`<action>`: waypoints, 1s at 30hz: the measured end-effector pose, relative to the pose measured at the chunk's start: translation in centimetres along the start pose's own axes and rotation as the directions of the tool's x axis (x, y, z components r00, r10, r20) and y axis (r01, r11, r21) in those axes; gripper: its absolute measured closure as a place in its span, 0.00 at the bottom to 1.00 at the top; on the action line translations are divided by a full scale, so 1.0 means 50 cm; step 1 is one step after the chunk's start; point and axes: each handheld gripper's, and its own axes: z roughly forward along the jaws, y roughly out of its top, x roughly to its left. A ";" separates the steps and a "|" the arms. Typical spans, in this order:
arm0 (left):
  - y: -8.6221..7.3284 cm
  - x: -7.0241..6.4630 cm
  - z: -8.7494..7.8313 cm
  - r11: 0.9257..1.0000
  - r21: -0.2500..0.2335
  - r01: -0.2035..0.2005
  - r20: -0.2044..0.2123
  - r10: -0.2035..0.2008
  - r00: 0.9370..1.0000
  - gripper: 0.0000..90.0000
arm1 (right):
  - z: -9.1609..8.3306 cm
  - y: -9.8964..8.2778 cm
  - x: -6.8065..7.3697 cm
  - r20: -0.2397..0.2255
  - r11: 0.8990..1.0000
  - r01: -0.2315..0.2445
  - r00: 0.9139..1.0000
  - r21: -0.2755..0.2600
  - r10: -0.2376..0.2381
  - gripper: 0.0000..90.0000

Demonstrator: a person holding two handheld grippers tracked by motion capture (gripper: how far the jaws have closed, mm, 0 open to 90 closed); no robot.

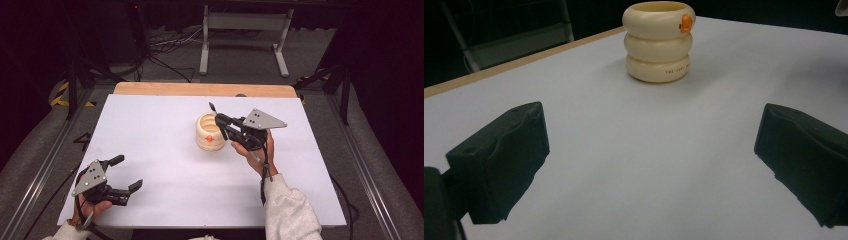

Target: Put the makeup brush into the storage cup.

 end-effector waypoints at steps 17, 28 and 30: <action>-0.001 0.002 0.000 1.000 -0.002 0.002 0.004 -0.002 1.000 0.03 | 0.037 0.004 -0.024 0.035 0.998 -0.044 0.998 -0.043 0.045 0.89; -0.003 0.004 -0.002 1.000 -0.018 0.005 0.012 -0.005 1.000 0.02 | 0.059 0.004 -0.037 0.054 0.996 -0.060 0.997 -0.066 0.064 0.89; -0.003 0.004 -0.003 1.000 -0.018 0.007 0.012 -0.006 1.000 0.02 | 0.064 0.003 -0.040 0.061 0.996 -0.062 0.996 -0.068 0.067 0.89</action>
